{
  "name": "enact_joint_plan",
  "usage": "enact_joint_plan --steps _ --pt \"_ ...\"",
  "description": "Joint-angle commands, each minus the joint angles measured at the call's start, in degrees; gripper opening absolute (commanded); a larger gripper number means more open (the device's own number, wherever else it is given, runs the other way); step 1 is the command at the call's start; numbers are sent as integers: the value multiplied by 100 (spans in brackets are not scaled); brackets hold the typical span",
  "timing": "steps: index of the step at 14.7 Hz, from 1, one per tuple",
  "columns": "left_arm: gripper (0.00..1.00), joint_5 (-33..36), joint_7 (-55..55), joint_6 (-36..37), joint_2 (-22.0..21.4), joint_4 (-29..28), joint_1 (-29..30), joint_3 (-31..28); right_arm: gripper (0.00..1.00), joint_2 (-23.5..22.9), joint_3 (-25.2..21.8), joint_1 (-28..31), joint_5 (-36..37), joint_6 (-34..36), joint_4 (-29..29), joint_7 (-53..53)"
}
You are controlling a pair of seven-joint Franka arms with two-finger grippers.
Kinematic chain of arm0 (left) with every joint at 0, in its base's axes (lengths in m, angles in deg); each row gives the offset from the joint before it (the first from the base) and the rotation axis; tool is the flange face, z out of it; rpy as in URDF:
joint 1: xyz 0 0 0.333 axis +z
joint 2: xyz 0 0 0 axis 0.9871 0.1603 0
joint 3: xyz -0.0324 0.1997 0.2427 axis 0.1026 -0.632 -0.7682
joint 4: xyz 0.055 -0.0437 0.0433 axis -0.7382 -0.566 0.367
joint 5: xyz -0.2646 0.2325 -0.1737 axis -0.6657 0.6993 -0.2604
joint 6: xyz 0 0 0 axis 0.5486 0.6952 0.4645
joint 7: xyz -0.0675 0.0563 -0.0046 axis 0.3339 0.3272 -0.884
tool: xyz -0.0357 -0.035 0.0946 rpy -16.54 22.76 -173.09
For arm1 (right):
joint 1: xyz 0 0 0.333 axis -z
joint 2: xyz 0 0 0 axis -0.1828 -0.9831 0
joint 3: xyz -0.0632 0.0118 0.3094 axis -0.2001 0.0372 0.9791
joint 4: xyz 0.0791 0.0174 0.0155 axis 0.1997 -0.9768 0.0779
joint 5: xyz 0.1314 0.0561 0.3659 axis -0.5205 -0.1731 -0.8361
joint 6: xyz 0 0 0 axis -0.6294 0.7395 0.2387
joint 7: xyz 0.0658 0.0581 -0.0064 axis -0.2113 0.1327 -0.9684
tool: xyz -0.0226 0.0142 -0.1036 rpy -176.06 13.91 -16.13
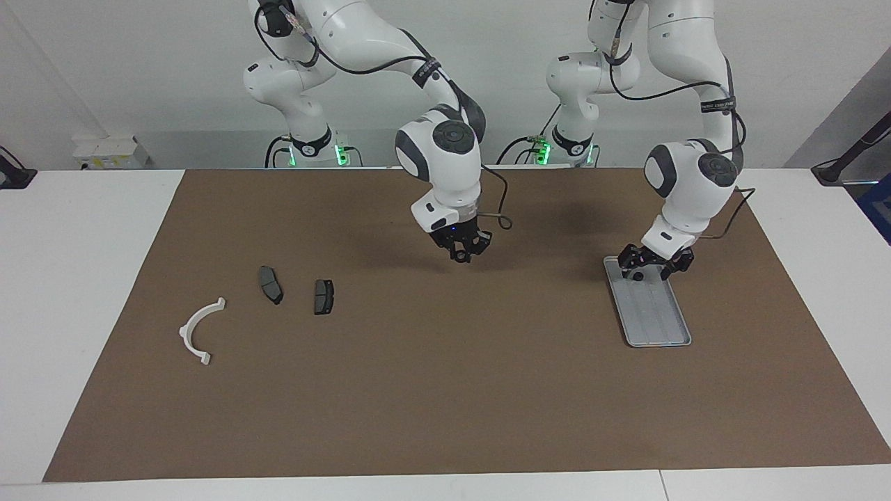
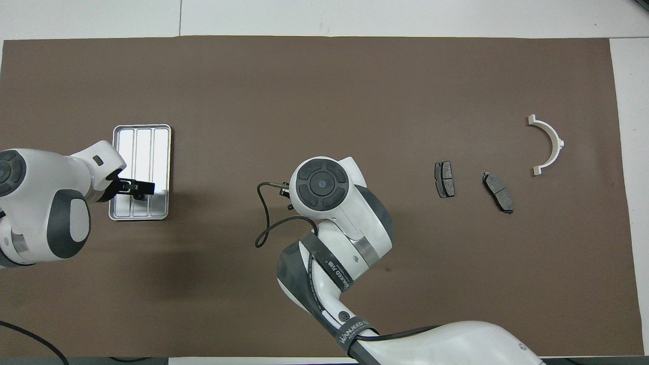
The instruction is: Pick bearing gear from pile to tray
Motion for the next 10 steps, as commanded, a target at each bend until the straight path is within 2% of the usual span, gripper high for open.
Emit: enact_joint_plan --steps 1,10 --pt "100 -88 139 133 -143 47 -198 -70 0 -270 -20 -65 47 -299 46 181" --pt "100 -88 623 46 -125 56 -409 -70 0 -587 -20 -56 222 -660 -6 190"
